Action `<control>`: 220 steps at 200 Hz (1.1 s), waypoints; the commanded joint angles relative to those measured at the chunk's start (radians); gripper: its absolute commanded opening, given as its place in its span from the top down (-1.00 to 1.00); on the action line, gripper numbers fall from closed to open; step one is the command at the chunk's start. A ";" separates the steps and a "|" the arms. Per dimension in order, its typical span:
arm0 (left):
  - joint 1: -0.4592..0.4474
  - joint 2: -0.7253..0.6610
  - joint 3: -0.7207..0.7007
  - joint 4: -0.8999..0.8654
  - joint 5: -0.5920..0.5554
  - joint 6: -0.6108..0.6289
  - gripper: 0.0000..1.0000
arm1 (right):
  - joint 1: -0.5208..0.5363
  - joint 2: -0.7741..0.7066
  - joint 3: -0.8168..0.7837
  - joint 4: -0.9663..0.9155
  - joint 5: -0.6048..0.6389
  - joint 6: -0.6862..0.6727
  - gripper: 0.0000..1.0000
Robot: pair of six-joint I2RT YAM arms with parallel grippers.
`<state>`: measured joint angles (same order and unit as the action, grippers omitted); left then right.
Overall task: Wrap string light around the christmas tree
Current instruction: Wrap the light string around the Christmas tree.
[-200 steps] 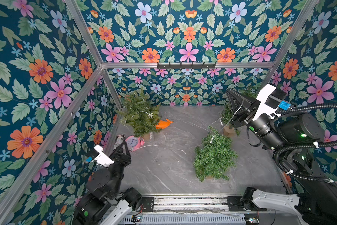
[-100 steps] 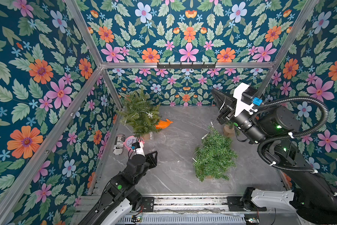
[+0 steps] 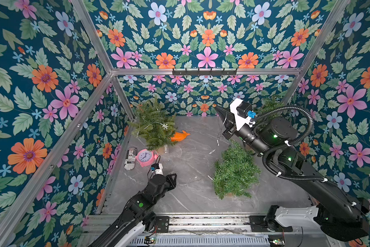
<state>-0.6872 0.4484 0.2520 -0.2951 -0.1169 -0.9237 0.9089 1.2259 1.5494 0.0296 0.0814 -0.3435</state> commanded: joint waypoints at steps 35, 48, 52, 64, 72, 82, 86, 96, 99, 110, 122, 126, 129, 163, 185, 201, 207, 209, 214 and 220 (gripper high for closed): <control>0.002 -0.013 -0.007 -0.042 -0.151 -0.095 0.16 | 0.001 0.009 -0.037 0.056 -0.041 -0.007 0.98; 0.001 -0.016 -0.007 -0.054 -0.167 -0.118 -0.01 | 0.001 0.011 -0.050 0.060 -0.041 -0.005 0.98; 0.002 -0.016 -0.007 -0.056 -0.169 -0.122 -0.04 | 0.000 0.011 -0.053 0.060 -0.044 -0.005 0.98; 0.002 -0.015 -0.007 -0.052 -0.167 -0.124 -0.07 | 0.001 0.015 -0.061 0.061 -0.043 -0.008 0.98; 0.001 -0.013 -0.005 -0.053 -0.169 -0.124 -0.12 | 0.001 0.018 -0.066 0.060 -0.042 -0.009 0.98; 0.001 -0.011 -0.003 -0.052 -0.173 -0.124 -0.21 | 0.001 0.021 -0.075 0.068 -0.040 -0.016 0.98; 0.001 -0.009 0.001 -0.055 -0.175 -0.125 -0.24 | 0.000 0.024 -0.077 0.069 -0.038 -0.017 0.98; 0.002 -0.007 0.019 -0.070 -0.186 -0.124 -0.34 | 0.001 0.030 -0.077 0.071 -0.030 -0.023 0.98; 0.001 -0.007 0.026 -0.075 -0.189 -0.122 -0.36 | 0.000 0.032 -0.075 0.071 -0.029 -0.023 0.98; 0.002 -0.007 0.065 -0.091 -0.199 -0.091 -0.40 | 0.001 0.037 -0.075 0.070 -0.029 -0.029 0.98; 0.002 -0.006 0.133 -0.101 -0.205 -0.025 -0.42 | 0.001 0.041 -0.074 0.073 -0.027 -0.029 0.98; 0.002 -0.003 0.163 -0.102 -0.205 0.003 -0.42 | 0.001 0.044 -0.072 0.073 -0.026 -0.030 0.98; 0.002 0.000 0.185 -0.104 -0.202 0.026 -0.42 | 0.001 0.044 -0.071 0.071 -0.026 -0.032 0.98; 0.001 0.094 0.484 -0.044 0.020 0.268 -0.40 | 0.000 0.055 -0.070 0.078 -0.017 -0.036 0.97; 0.000 0.213 0.679 0.036 0.268 0.383 -0.39 | 0.001 0.062 -0.066 0.089 0.001 -0.037 0.97; 0.000 0.297 0.799 0.092 0.402 0.422 -0.38 | 0.001 0.066 -0.063 0.094 0.014 -0.033 0.97; 0.000 0.321 0.830 0.122 0.430 0.429 -0.37 | 0.001 0.066 -0.064 0.096 0.016 -0.034 0.97; 0.000 0.328 0.840 0.134 0.440 0.430 -0.37 | 0.001 0.067 -0.063 0.096 0.018 -0.033 0.97; 0.000 0.345 0.853 0.170 0.468 0.431 -0.38 | 0.001 0.069 -0.063 0.096 0.019 -0.034 0.97; 0.000 0.363 0.864 0.222 0.507 0.429 -0.37 | 0.001 0.069 -0.061 0.096 0.022 -0.034 0.97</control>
<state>-0.6872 0.7544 1.0565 -0.2428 0.1516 -0.5831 0.9089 1.2919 1.4780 0.0750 0.0792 -0.3588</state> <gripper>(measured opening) 0.687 0.051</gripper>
